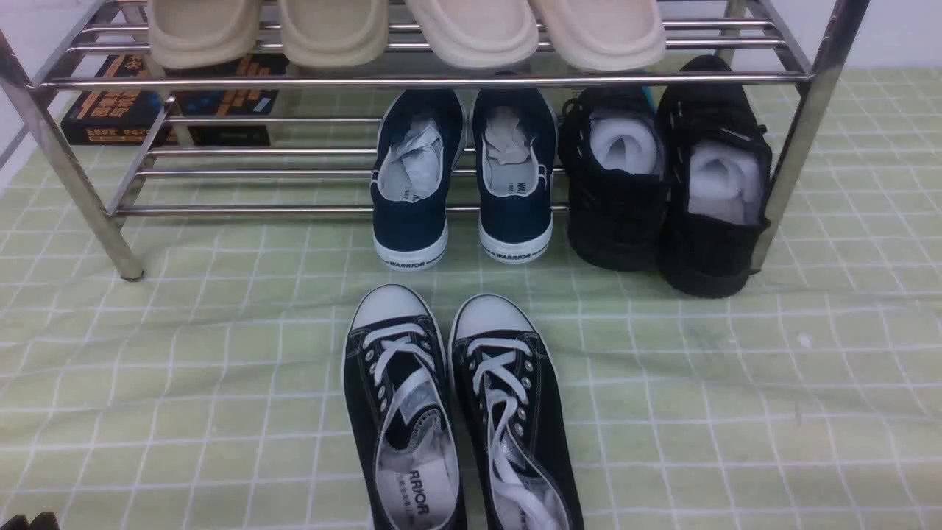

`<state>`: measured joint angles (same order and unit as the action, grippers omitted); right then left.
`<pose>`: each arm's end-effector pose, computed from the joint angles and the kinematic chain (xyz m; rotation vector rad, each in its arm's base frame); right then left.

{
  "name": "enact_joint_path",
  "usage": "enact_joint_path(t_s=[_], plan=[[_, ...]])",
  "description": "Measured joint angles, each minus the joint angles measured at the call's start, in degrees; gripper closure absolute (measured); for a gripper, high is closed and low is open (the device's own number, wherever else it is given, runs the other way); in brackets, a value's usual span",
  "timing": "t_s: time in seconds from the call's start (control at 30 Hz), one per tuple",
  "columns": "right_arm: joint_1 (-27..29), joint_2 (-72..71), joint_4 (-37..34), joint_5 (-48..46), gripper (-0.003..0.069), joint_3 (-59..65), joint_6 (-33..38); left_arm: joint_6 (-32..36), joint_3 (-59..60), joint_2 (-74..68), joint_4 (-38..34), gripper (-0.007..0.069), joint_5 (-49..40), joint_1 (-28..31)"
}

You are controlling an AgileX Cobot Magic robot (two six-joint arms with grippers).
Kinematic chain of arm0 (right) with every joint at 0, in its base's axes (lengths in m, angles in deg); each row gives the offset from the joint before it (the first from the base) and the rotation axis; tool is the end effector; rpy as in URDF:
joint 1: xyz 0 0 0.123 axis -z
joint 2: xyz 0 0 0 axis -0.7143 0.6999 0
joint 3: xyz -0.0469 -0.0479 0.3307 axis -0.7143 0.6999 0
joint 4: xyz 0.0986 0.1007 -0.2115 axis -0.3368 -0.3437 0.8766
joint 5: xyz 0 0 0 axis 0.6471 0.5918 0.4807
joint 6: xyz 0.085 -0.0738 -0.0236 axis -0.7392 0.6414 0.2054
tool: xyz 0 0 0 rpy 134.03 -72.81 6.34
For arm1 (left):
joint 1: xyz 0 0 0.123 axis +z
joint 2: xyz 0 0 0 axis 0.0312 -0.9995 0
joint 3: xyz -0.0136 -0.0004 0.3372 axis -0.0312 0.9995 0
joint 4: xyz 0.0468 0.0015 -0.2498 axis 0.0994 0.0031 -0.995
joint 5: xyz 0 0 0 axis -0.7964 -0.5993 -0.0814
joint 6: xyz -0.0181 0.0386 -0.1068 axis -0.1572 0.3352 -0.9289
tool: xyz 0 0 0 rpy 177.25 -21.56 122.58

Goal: Take the shoes off the shelf with your hand from the green coffee tablecloth.

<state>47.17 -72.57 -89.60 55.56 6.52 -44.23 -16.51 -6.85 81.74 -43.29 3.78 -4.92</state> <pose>0.0246 0.0012 0.1663 0.0883 1.8757 0.0488 0.0258 0.0069 0.1669 0.0039 1.8504 0.0308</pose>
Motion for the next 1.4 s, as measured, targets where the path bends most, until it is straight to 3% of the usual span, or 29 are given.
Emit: enact_joint_path(t_s=[1.07, 1.27, 1.3, 1.4], plan=[[0.0, 0.0, -0.4, 0.0, 0.0419, 0.0, -0.5, 0.0, 0.0, 0.0, 0.1, 0.0453, -0.1, 0.0], [0.0, 0.0, -10.8, 0.0, 0.0419, 0.0, -7.1, 0.0, 0.0, 0.0, 0.1, 0.0449, -0.1, 0.0], [0.0, 0.0, -15.7, -0.2, 0.0419, 0.0, -9.8, 0.0, 0.0, 0.0, 0.1, 0.0448, -0.1, 0.0], [0.0, 0.0, -21.9, -0.8, 0.0419, 0.0, -12.8, 0.0, 0.0, 0.0, 0.1, 0.0447, -0.1, 0.0]])
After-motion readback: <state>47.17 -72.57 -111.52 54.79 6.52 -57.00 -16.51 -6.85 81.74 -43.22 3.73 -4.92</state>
